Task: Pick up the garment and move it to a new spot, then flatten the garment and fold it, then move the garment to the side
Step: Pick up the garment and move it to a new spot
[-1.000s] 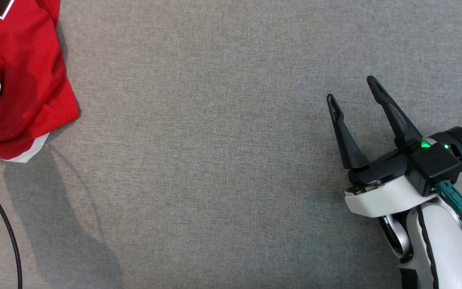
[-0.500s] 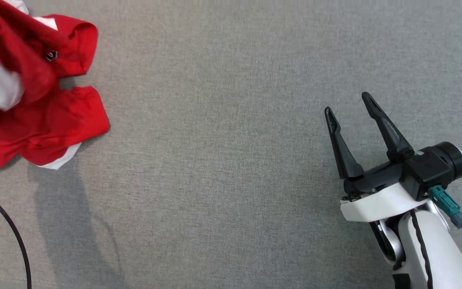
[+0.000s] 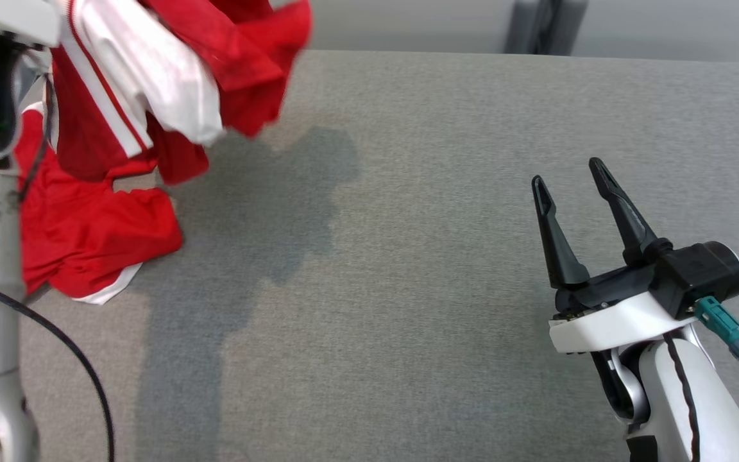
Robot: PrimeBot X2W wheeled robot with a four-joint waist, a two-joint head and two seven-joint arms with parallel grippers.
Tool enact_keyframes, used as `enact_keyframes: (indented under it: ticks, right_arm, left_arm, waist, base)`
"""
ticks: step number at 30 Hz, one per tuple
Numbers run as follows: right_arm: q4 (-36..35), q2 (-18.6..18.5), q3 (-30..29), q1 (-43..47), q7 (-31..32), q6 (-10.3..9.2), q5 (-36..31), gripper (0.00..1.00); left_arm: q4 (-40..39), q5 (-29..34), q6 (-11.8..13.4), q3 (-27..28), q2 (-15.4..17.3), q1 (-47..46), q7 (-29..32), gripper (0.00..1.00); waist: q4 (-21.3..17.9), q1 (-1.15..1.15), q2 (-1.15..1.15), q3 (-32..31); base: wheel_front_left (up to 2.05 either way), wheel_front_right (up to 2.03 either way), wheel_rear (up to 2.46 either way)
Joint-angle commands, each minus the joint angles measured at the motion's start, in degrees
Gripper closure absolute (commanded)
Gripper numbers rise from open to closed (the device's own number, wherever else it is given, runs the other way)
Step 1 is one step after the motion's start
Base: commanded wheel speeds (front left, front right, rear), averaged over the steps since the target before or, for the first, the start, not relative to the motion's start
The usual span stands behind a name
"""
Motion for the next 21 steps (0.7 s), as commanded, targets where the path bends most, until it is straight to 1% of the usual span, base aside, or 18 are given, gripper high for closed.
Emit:
enact_keyframes:
  ticks: [1, 2, 4, 10, 15, 18, 21]
  right_arm:
    - [0.2, -0.2, -0.3, 0.5, -0.6, -0.04, 0.7, 0.0]
    - [0.1, -0.2, -0.8, 0.3, -0.6, -0.04, 1.2, 0.0]
    - [-0.2, -0.2, -1.5, 0.3, -0.6, -0.04, 1.7, 0.0]
    - [-1.9, -0.2, -3.6, 0.3, -0.5, -0.03, 2.5, 0.0]
    - [-3.2, -0.2, -5.1, 0.1, -0.5, -0.03, 3.2, 0.0]
    - [-3.9, -0.2, -6.4, 0.1, -0.5, -0.03, 3.8, 0.0]
    - [-4.6, -0.2, -7.7, 0.1, -0.5, -0.03, 4.4, 0.0]
  left_arm:
    - [-3.4, -0.5, 0.8, -0.6, -0.9, 1.5, 1.4, 1.0]
    - [-7.8, -0.9, 1.9, -1.5, -2.3, 3.0, 3.3, 1.0]
    - [-11.8, -1.1, 2.9, -2.7, -3.7, 4.3, 5.0, 1.0]
    - [-20.5, -0.3, 5.5, -6.3, -7.4, 6.3, 7.8, 1.0]
    - [-23.0, 1.6, 7.3, -8.5, -9.4, 5.9, 6.7, 1.0]
    - [-23.0, 3.1, 7.5, -10.6, -10.2, 5.9, 5.8, 1.0]
    - [-21.6, 5.5, 7.2, -14.0, -10.7, 7.6, 4.8, 1.0]
  waist:
    - [-1.7, 0.0, 0.0, -1.1]
    - [-3.0, 0.0, 0.0, -1.4]
    - [-4.4, 0.0, 0.0, -1.6]
    - [-9.2, 0.0, 0.0, -1.0]
    - [-14.0, 0.0, 0.0, 0.1]
    - [-16.6, 0.0, 0.0, 1.1]
    - [-19.1, 0.0, 0.0, 2.1]
  base:
    - [0.0, 0.0, 0.0]
    - [0.0, 0.0, 0.0]
    - [0.0, 0.0, 0.0]
    - [0.0, 0.0, 0.0]
    - [0.0, 0.0, 0.0]
    - [0.0, 0.0, 0.0]
    - [0.0, 0.0, 0.0]
